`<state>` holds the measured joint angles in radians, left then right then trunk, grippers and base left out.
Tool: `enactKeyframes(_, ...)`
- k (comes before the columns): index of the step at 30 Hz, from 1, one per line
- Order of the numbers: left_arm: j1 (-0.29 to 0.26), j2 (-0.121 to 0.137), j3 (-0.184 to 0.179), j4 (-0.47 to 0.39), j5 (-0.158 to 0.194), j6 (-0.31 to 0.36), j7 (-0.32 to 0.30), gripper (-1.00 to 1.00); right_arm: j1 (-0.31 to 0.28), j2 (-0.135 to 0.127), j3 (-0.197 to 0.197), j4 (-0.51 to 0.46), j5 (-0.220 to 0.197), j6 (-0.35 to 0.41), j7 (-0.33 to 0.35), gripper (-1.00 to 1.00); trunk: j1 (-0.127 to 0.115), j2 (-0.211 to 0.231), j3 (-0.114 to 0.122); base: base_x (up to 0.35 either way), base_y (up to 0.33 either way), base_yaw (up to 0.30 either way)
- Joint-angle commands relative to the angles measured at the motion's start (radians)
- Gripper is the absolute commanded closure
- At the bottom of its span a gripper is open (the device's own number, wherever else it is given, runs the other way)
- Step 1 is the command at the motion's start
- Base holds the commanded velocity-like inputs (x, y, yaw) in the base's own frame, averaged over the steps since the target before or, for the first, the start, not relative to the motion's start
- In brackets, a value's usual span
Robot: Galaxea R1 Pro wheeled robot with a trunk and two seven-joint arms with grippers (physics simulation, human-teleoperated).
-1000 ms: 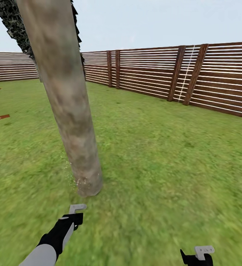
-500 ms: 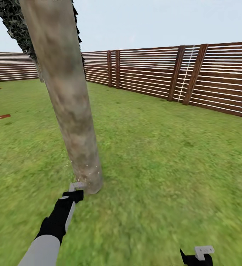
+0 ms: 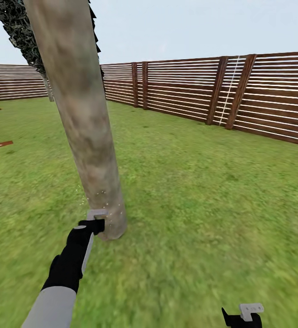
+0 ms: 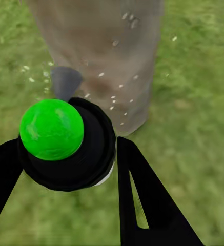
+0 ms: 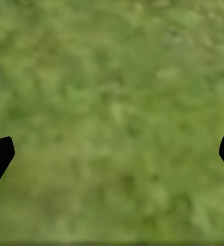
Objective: In the garden, pick up the pesticide atomizer on the floor and spray pesticide onto both trees until each tree trunk is fully covered.
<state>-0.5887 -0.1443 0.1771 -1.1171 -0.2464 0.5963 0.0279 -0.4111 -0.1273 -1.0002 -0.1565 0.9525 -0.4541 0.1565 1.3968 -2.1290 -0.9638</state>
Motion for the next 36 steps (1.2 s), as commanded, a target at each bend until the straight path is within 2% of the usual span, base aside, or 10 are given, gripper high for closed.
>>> enactKeyframes(1,0.0,-0.001,-0.015,-0.003,-0.003,0.001,0.001,1.0,0.0,0.0,0.0,0.0,0.0,0.0,0.0,-1.0,0.0,0.0,0.0,0.0,0.0,0.0)
enactKeyframes(3,0.0,-0.004,-0.057,-0.005,-0.002,0.003,0.004,1.0,0.0,0.0,0.0,0.0,0.0,0.0,0.0,-1.0,0.0,0.0,0.0,0.0,0.0,0.0)
enactKeyframes(7,0.0,-0.006,-0.071,-0.022,0.001,0.086,0.0,1.0,0.0,0.0,0.0,0.0,0.0,0.0,0.0,-1.0,0.0,0.0,0.0,0.0,0.0,0.0)
enactKeyframes(10,0.0,0.003,-0.065,-0.072,0.002,0.125,-0.012,1.0,0.0,0.0,0.0,0.0,0.0,0.0,0.0,-1.0,0.0,0.0,0.0,0.0,0.0,0.0)
enactKeyframes(14,0.0,0.02,-0.062,-0.128,-0.004,0.165,-0.129,1.0,0.0,0.0,0.0,0.0,0.0,0.0,0.0,-1.0,0.0,0.0,0.0,0.0,0.0,0.0)
enactKeyframes(19,0.0,0.087,-0.005,-0.136,-0.004,0.169,-0.142,1.0,0.0,0.0,0.0,0.0,0.0,0.0,0.0,-1.0,0.0,0.0,0.0,0.0,0.0,0.0)
enactKeyframes(23,0.001,0.099,0.002,-0.136,-0.008,0.174,-0.143,1.0,0.0,0.0,0.0,0.0,0.0,0.0,0.0,-1.0,0.0,0.0,0.0,0.0,0.0,0.0)
enactKeyframes(28,-0.002,0.088,-0.067,-0.139,-0.005,0.288,-0.143,1.0,0.0,0.0,0.0,0.0,0.0,0.0,0.0,-1.0,0.0,0.0,0.0,0.0,0.0,0.0)
enactKeyframes(33,-0.006,0.083,-0.075,-0.217,-0.003,0.355,-0.143,1.0,0.0,0.0,0.0,0.0,0.0,0.0,0.0,-1.0,0.0,0.0,0.0,-0.273,0.0,0.0)
enactKeyframes(36,-0.018,0.084,-0.133,-0.275,-0.007,0.412,-0.141,1.0,0.0,0.0,0.0,0.0,0.0,0.0,0.0,-1.0,0.0,0.0,0.0,-0.045,0.0,0.0)
